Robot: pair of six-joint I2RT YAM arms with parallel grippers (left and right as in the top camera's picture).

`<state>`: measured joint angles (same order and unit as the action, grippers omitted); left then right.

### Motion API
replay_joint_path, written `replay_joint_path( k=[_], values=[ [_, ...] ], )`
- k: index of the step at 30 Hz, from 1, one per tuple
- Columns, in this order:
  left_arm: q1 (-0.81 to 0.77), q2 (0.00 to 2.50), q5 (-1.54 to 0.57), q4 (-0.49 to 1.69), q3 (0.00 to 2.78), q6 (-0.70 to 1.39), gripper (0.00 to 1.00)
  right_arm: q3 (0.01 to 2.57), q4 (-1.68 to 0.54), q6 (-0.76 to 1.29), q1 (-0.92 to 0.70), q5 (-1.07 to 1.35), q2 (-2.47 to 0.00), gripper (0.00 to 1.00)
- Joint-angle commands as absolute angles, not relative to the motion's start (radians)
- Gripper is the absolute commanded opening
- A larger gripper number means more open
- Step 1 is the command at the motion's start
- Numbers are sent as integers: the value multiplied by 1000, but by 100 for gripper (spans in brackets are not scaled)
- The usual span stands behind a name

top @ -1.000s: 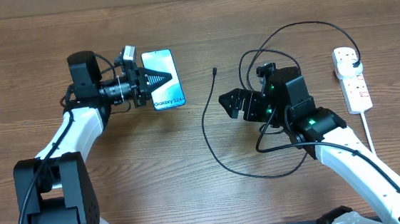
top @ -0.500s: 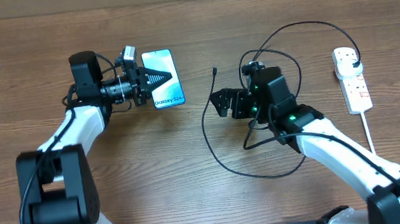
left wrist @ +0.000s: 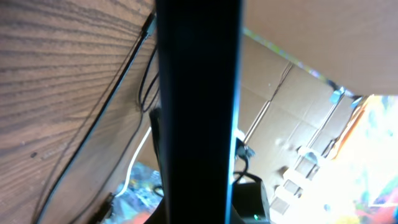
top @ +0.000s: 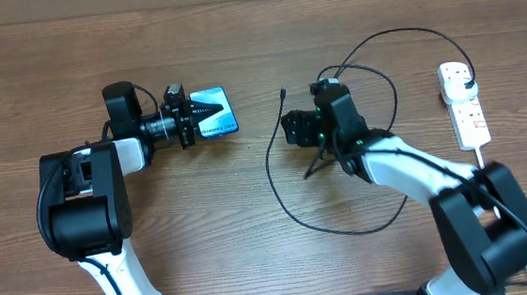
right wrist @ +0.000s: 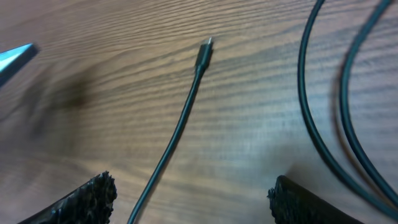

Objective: Plug charger to phone and switch on socket
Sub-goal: 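Release the phone from the right gripper and move it toward the cable, then grasp the black cable near its USB-C tip with the right gripper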

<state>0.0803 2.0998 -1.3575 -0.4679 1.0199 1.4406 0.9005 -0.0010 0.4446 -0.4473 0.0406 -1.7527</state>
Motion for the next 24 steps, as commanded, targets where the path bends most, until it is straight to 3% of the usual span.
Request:
replay_joint_path(
  k=[1,14,24],
  values=[
    [80,2100,-1370,-512,1044,1559,5,1008,6,440,-449,12,-1837,78],
    [80,2100,-1365,-552,1044,1583,4,1151,73,437,-449,-29,-2033,67],
    [80,2100,-1357,-552,1044,1571,5,1174,121,440,-450,-29,-2102,53]
  ],
)
